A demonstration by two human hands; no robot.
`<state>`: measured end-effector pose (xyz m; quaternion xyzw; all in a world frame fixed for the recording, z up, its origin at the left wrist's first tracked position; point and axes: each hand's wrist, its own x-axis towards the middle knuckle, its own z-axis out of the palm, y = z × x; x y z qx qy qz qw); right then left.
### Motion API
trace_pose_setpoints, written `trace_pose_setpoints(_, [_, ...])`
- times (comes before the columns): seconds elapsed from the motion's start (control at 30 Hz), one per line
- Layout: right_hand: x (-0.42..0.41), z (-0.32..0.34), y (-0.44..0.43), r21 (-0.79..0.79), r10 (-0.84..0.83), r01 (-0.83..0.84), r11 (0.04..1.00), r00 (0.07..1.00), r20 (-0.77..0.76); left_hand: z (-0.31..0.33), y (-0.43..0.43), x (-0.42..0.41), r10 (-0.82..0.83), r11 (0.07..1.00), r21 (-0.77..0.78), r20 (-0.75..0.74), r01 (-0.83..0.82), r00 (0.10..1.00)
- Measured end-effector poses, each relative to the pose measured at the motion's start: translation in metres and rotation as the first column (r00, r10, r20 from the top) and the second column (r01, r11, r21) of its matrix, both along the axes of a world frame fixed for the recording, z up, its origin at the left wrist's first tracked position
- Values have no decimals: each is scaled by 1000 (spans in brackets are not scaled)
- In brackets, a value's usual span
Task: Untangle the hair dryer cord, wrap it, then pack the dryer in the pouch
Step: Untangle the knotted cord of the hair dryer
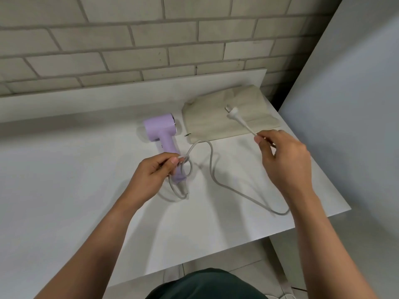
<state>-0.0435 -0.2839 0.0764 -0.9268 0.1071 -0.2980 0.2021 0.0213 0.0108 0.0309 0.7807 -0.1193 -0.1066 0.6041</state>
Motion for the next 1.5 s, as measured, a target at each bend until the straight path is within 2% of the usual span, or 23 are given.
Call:
trace_pose_setpoints(0.13, [6,-32,2,-117,-114,92,989,974,-197,6,-5,-2,-38,999,33,13,37,999])
trace_pose_setpoints(0.33, [18,-77,6,-215,-150,44,976,848,-508,10,-7,-9,-99,994,41,-12,100,995])
trace_pose_setpoints(0.43, [21,-98,4,-199,-143,29,980,795,-590,7,-7,-12,-140,988,77,53,136,989])
trace_pose_setpoints(0.53, [21,-104,0,-124,-109,36,992,749,-654,4,-8,-12,-163,984,79,52,159,985])
trace_pose_setpoints(0.63, [20,-92,-1,-44,-37,13,999,799,-601,3,-10,-13,-203,974,120,101,191,974])
trace_pose_setpoints(0.7, [18,-73,7,70,73,-48,996,901,-427,1,-10,-13,-239,963,168,161,212,957])
trace_pose_setpoints(0.73, [16,-61,13,186,137,-81,979,941,-309,-1,-10,-14,-257,957,185,183,223,949])
trace_pose_setpoints(0.8, [12,-36,29,470,266,-171,866,953,-143,-4,-11,-14,-290,945,213,202,247,936])
trace_pose_setpoints(0.87, [10,-22,44,614,426,-250,749,891,-158,-6,-11,-14,-301,940,234,223,249,927])
trace_pose_setpoints(0.93, [12,-25,49,555,534,-301,775,782,-321,-7,-12,-12,-311,935,249,246,250,918])
trace_pose_setpoints(1.0, [16,-33,50,477,525,-315,820,745,-411,-7,-13,-9,-341,920,288,260,265,904])
trace_pose_setpoints(1.13, [17,-35,45,585,529,-269,765,781,-333,-3,-9,-2,-388,903,280,208,326,898])
trace_pose_setpoints(1.2, [16,-32,41,601,539,-282,748,786,-302,2,-8,2,-338,934,170,126,315,933])
trace_pose_setpoints(1.3, [17,-27,41,603,545,-310,735,799,-253,3,-7,7,-182,983,18,-41,182,983])
trace_pose_setpoints(1.4, [18,-23,42,614,536,-318,722,818,-206,1,-10,10,-105,987,-150,-324,58,940])
trace_pose_setpoints(1.43, [17,-22,43,609,534,-329,722,824,-188,1,-12,10,-91,987,-158,-377,33,922])
trace_pose_setpoints(1.5, [16,-18,43,593,519,-345,727,842,-146,2,-13,9,-116,992,-94,-405,84,907])
